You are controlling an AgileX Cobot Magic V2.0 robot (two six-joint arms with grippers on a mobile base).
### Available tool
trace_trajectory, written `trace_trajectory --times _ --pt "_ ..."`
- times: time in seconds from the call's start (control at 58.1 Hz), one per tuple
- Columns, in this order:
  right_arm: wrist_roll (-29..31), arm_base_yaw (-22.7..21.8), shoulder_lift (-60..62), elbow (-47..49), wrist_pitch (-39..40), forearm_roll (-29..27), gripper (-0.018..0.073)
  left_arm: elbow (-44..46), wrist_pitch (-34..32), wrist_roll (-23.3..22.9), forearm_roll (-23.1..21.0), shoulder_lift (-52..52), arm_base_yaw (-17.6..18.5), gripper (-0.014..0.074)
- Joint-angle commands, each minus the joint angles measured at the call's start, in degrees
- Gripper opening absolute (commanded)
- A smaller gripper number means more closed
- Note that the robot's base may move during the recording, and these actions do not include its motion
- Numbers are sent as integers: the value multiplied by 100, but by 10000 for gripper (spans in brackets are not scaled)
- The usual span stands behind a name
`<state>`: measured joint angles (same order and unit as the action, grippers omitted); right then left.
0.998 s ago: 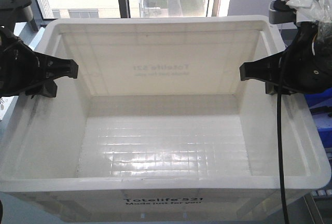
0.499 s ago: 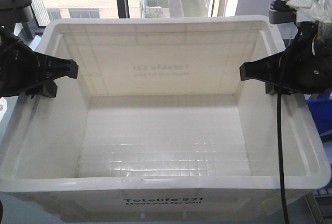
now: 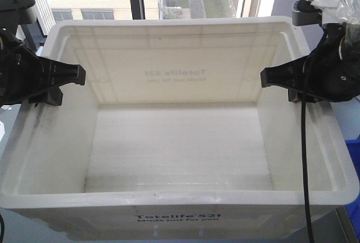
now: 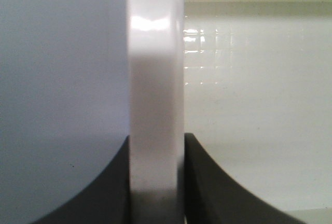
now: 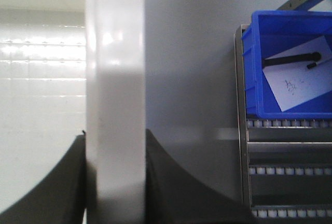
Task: Move bin from left to right shelf
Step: 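Hold the tote while the base drives to the other shelf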
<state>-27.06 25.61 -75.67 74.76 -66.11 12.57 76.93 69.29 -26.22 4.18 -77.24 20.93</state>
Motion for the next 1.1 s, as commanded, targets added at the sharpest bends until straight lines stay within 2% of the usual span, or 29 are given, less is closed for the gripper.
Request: trace_trajectory --times 0.0,1.084 --pt "-107 -31 232 242 479 310 2 207 -290 6 103 229 27 -6" --pt "-107 -31 232 242 479 310 2 207 -290 6 103 229 27 -6"
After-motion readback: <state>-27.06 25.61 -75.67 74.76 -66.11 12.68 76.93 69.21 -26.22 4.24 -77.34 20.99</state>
